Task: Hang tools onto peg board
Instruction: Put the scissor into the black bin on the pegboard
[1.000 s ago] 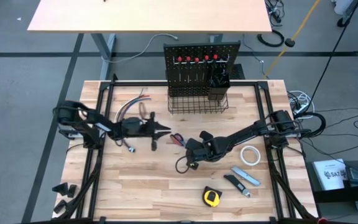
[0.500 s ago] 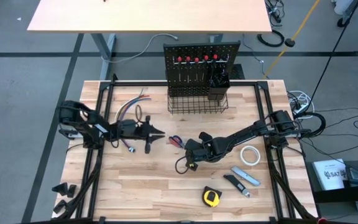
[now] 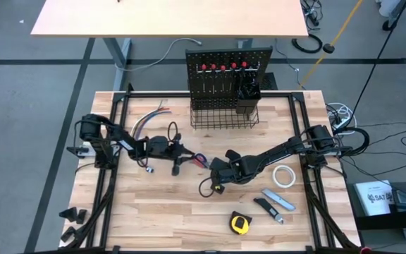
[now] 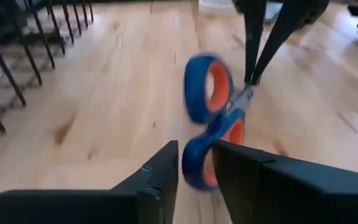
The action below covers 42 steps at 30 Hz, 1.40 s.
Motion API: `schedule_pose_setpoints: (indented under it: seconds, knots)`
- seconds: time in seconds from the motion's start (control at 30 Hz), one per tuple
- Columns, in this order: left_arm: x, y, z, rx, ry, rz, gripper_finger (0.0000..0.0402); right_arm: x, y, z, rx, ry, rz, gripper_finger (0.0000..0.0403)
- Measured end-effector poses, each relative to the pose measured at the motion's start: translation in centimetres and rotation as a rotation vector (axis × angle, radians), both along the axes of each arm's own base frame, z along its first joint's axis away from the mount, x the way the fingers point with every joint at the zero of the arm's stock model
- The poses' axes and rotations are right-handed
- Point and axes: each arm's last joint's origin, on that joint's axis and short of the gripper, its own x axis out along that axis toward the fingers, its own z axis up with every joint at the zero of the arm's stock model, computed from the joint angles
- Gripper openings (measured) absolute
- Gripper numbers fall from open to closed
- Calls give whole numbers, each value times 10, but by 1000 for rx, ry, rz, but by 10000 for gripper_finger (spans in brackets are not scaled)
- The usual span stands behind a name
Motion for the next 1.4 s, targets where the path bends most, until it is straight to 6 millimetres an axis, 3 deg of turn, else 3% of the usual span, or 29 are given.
schedule_pose_setpoints:
  seconds: [0.13, 0.3, 0.6, 0.77, 0.93, 1.2, 1.4]
  knots:
    - [-1, 0, -2, -82, 21, 34, 148, 0, 0, 0, -1, -2, 2, 0]
    - [-1, -2, -2, -61, 21, -18, 203, 1, 0, 0, -3, -5, 8, 0]
    - [10, -7, -11, -103, 107, -127, 212, 3, 0, 2, -15, -24, 30, 0]
    - [13, -13, -20, -46, 131, -175, 166, 3, 1, 2, -14, -28, 31, 0]
    - [14, -16, -19, 0, 120, -202, 42, 3, 1, 2, -23, -23, 45, 0]
    - [14, -16, -19, 14, 116, -199, 36, 3, 1, 2, -47, -14, 88, 3]
    - [14, -16, -19, 19, 116, -189, 36, 5, 2, 3, -67, -4, 195, 62]
